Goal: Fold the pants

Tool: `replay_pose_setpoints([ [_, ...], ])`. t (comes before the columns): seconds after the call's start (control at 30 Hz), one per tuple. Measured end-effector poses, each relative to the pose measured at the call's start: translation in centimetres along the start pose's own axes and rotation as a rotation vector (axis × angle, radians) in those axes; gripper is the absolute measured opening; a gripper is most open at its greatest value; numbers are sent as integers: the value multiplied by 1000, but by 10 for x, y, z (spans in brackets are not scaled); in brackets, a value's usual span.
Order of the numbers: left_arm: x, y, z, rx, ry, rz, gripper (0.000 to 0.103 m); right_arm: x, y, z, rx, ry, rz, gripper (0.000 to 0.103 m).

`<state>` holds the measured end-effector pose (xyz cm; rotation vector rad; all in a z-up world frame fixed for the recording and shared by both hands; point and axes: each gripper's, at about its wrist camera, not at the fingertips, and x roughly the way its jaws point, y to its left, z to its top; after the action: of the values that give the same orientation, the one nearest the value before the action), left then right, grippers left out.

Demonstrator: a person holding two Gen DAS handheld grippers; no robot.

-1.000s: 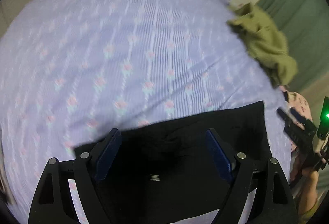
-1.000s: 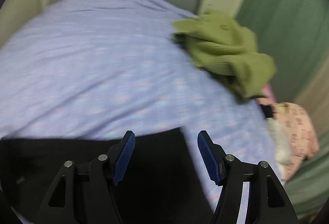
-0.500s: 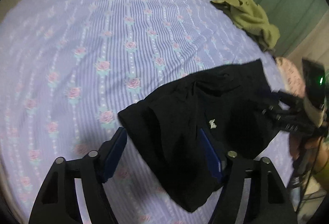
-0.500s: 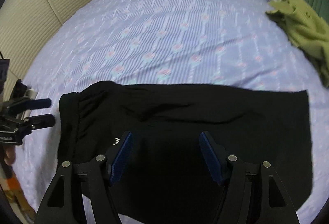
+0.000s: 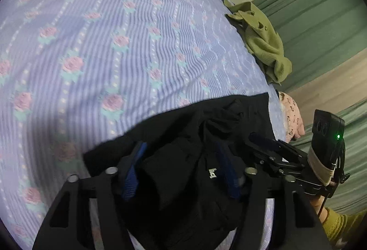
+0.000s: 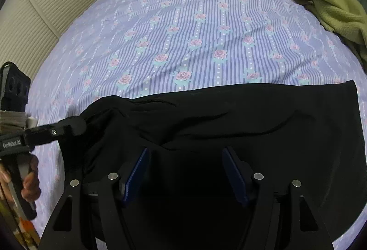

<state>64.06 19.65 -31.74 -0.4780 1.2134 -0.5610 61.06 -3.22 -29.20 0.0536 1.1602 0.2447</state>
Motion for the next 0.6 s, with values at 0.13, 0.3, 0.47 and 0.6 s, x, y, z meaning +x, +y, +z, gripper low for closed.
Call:
replay_pose_setpoints([
  [0.13,-19,-6,-8,10,-15,-7,18,7,5,2,-4,6,1,64],
  [0.3,-41,-3,-10,24,-76,82,16,21,13,18,-17,-8,2,57],
  [0.47,-17,19,-4,4,-19,182,17,54,19,46,-27,12,-47,53],
  [0.6,-9,17,0,30,-15,238,22,67,17,54,-50,31,-76,53],
])
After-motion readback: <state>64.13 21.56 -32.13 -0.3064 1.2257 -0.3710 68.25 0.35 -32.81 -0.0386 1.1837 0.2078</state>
